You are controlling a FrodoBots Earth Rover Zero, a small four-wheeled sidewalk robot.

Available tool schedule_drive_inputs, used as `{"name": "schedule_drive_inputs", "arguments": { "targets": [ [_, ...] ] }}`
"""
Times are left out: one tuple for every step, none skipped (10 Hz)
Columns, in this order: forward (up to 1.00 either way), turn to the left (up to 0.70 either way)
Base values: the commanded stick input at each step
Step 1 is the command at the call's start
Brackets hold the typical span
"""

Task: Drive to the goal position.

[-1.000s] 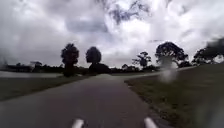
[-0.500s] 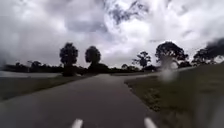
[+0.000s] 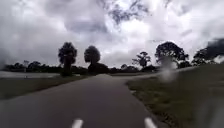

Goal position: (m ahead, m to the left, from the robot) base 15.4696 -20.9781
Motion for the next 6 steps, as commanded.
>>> {"name": "schedule_drive_inputs", "arguments": {
  "targets": [
    [0.85,0.00],
    [0.85,0.00],
    [0.85,0.00],
    [0.85,0.00],
    [0.85,0.00],
    [0.85,0.00]
  ]
}}
